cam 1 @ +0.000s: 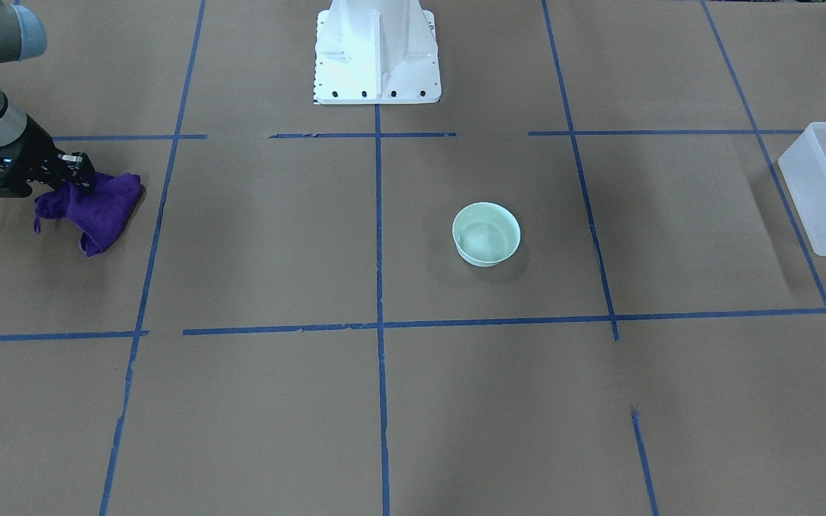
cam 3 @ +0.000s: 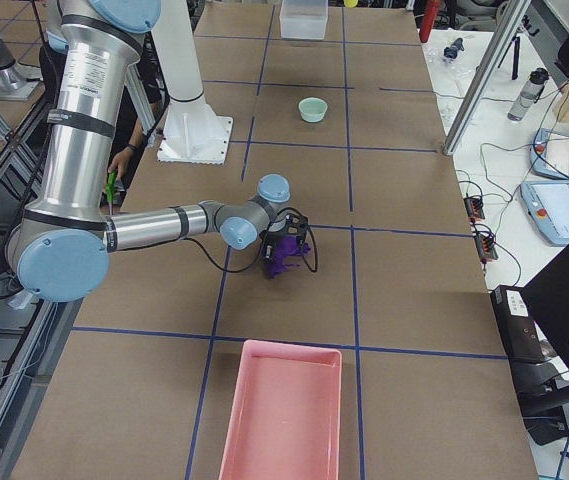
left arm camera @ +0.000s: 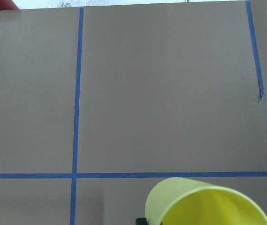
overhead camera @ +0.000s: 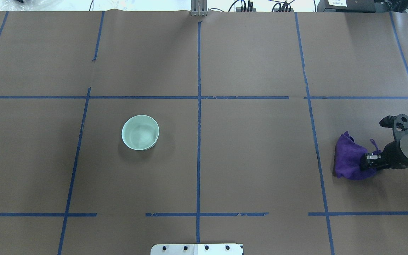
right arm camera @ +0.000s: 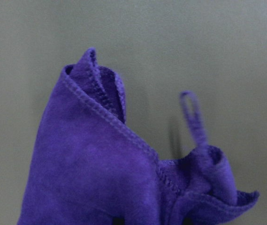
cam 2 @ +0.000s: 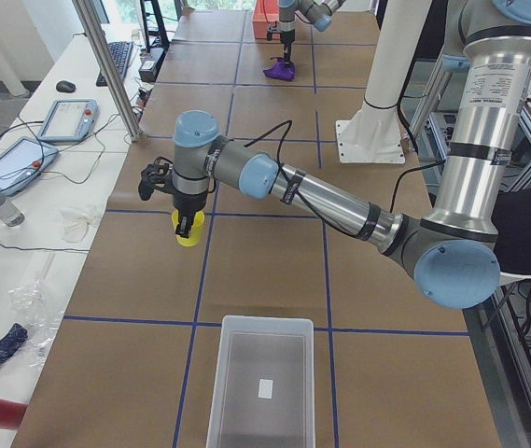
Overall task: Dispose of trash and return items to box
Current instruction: 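Grasp the purple cloth with the right gripper and lift it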
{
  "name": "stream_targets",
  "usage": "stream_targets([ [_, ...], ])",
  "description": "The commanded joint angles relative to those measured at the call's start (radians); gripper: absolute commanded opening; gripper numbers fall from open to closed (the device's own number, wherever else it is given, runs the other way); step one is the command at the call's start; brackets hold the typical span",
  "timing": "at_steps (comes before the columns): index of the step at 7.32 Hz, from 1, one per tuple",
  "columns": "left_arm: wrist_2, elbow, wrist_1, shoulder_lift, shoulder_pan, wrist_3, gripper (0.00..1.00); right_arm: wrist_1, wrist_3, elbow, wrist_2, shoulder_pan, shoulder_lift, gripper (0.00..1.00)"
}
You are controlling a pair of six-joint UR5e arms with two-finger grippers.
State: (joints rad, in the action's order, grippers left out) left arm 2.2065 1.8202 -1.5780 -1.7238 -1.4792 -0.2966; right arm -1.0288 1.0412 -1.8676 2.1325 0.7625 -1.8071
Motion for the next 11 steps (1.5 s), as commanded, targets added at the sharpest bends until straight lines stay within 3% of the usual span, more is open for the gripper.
stream_targets([
  [1,-0.007,-0.057,-0.001,-0.003,-0.068,0.113,0.00,0.003,0.000,-0.008,0.012,0.006,0.000,0.00],
  [4,-0.010,-0.160,-0.002,-0.002,-0.159,0.267,0.00,-0.010,0.000,-0.094,0.067,0.093,-0.011,0.00],
  [6,-0.010,-0.196,-0.002,0.015,-0.197,0.370,0.00,-0.173,-0.001,-0.216,0.115,0.194,-0.003,0.00],
  [7,-0.007,-0.191,-0.008,0.082,-0.197,0.394,0.00,-0.239,-0.003,-0.273,0.113,0.218,-0.003,0.00],
  [9,0.004,-0.188,-0.020,0.186,-0.196,0.383,0.00,-0.246,-0.024,-0.301,0.113,0.274,-0.005,0.00],
  [11,0.007,-0.196,-0.129,0.297,-0.187,0.326,0.00,-0.285,-0.154,-0.303,0.113,0.342,-0.014,0.00],
])
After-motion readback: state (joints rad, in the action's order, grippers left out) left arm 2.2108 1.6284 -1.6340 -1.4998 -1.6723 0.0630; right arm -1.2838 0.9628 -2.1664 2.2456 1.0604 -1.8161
